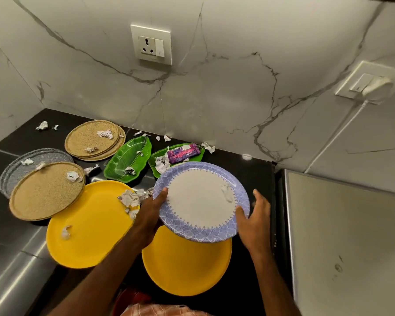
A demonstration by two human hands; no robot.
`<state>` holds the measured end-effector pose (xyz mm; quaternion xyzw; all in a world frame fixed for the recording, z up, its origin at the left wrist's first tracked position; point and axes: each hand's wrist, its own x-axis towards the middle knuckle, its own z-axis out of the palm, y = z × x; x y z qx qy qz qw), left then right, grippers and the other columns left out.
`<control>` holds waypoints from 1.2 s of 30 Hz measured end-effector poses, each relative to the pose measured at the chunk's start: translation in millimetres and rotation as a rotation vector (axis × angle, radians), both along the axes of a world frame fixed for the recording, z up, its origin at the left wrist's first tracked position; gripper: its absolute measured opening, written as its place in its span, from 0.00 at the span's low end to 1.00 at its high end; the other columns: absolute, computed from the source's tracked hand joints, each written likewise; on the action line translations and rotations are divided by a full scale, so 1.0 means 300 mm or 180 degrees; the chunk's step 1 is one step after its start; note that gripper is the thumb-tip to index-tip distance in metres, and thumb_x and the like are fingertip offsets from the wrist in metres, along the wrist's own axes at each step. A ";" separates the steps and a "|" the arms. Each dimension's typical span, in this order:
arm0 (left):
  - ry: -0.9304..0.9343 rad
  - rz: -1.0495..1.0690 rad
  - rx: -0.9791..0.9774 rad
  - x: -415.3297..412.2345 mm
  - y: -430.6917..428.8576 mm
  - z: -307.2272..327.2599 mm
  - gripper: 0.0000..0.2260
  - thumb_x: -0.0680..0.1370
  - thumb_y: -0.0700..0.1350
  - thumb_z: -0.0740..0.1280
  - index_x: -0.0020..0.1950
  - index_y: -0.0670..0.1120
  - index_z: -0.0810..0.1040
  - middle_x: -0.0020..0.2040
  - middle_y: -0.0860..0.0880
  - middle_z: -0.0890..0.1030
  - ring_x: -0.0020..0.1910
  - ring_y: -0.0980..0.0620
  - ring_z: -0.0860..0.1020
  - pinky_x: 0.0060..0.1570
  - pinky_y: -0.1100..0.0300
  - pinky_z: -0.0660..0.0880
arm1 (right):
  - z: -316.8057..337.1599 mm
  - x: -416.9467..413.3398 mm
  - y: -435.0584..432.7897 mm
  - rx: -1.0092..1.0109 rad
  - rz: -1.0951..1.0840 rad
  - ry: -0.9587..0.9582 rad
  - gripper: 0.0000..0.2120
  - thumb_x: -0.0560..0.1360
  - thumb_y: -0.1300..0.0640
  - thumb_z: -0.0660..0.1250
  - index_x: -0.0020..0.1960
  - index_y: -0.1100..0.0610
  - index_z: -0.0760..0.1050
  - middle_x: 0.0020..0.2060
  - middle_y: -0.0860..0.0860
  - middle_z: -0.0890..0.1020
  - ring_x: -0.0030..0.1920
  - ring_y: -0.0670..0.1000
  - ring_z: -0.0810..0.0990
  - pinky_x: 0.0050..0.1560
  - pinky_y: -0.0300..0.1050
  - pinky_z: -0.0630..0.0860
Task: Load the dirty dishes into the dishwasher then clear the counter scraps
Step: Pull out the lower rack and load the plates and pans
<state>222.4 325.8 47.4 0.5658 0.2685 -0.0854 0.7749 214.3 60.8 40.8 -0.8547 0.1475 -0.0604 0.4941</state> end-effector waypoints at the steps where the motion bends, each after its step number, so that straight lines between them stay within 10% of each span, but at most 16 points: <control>1: -0.0046 0.0030 0.0067 -0.009 0.003 0.007 0.16 0.81 0.54 0.67 0.62 0.45 0.80 0.52 0.43 0.87 0.50 0.41 0.86 0.51 0.43 0.82 | 0.006 -0.002 0.016 -0.0294 0.0089 -0.0362 0.22 0.81 0.56 0.69 0.73 0.51 0.71 0.71 0.48 0.71 0.69 0.47 0.73 0.67 0.48 0.75; 5: -0.0110 -0.0015 0.0276 -0.032 0.036 0.038 0.16 0.81 0.55 0.67 0.59 0.44 0.82 0.50 0.43 0.87 0.48 0.41 0.86 0.47 0.46 0.83 | 0.082 0.018 0.109 0.0016 0.1221 0.0193 0.14 0.84 0.44 0.63 0.63 0.47 0.81 0.61 0.43 0.81 0.62 0.44 0.80 0.63 0.47 0.79; 8: -0.0052 -0.0090 0.0319 -0.059 0.077 0.031 0.17 0.81 0.56 0.66 0.59 0.44 0.82 0.51 0.43 0.87 0.48 0.41 0.86 0.51 0.43 0.82 | 0.075 0.066 0.145 -0.1227 0.1497 0.0553 0.24 0.84 0.40 0.58 0.76 0.47 0.69 0.80 0.49 0.63 0.80 0.52 0.60 0.80 0.55 0.55; 11: 0.0000 -0.0030 0.0042 -0.092 0.111 0.006 0.19 0.79 0.57 0.67 0.63 0.45 0.81 0.55 0.42 0.86 0.52 0.39 0.85 0.57 0.38 0.80 | 0.072 0.064 0.152 -0.1132 0.1363 0.0303 0.21 0.85 0.43 0.58 0.76 0.47 0.70 0.82 0.49 0.61 0.83 0.51 0.53 0.81 0.56 0.43; 17: -0.0007 -0.0213 -0.0206 -0.144 0.125 0.020 0.23 0.80 0.63 0.61 0.66 0.48 0.79 0.59 0.45 0.85 0.57 0.43 0.84 0.57 0.45 0.79 | 0.037 -0.108 0.097 -0.0332 0.0298 0.0345 0.28 0.83 0.46 0.64 0.81 0.49 0.62 0.76 0.49 0.68 0.74 0.50 0.69 0.74 0.55 0.70; 21: 0.0112 -0.0727 -0.0151 -0.180 0.066 0.013 0.25 0.79 0.65 0.60 0.67 0.51 0.78 0.59 0.46 0.85 0.58 0.44 0.83 0.58 0.44 0.78 | 0.009 -0.252 0.011 0.1040 -0.0333 0.0528 0.13 0.82 0.47 0.67 0.65 0.48 0.78 0.56 0.48 0.86 0.55 0.53 0.85 0.57 0.51 0.82; 30: 0.0081 -0.2815 0.0369 -0.240 -0.342 0.055 0.20 0.81 0.59 0.63 0.62 0.46 0.82 0.56 0.47 0.86 0.56 0.46 0.84 0.58 0.47 0.79 | 0.054 -0.704 -0.289 0.1437 -0.1638 0.0162 0.03 0.81 0.47 0.68 0.49 0.43 0.76 0.42 0.42 0.82 0.41 0.41 0.80 0.36 0.32 0.75; 36: -0.0348 -0.3983 0.0744 -0.373 -0.729 0.083 0.14 0.79 0.53 0.70 0.57 0.44 0.84 0.50 0.44 0.87 0.50 0.44 0.86 0.55 0.49 0.81 | 0.012 -1.087 -0.485 0.1570 -0.2695 0.0039 0.22 0.75 0.36 0.71 0.65 0.45 0.79 0.56 0.46 0.85 0.56 0.49 0.84 0.53 0.50 0.81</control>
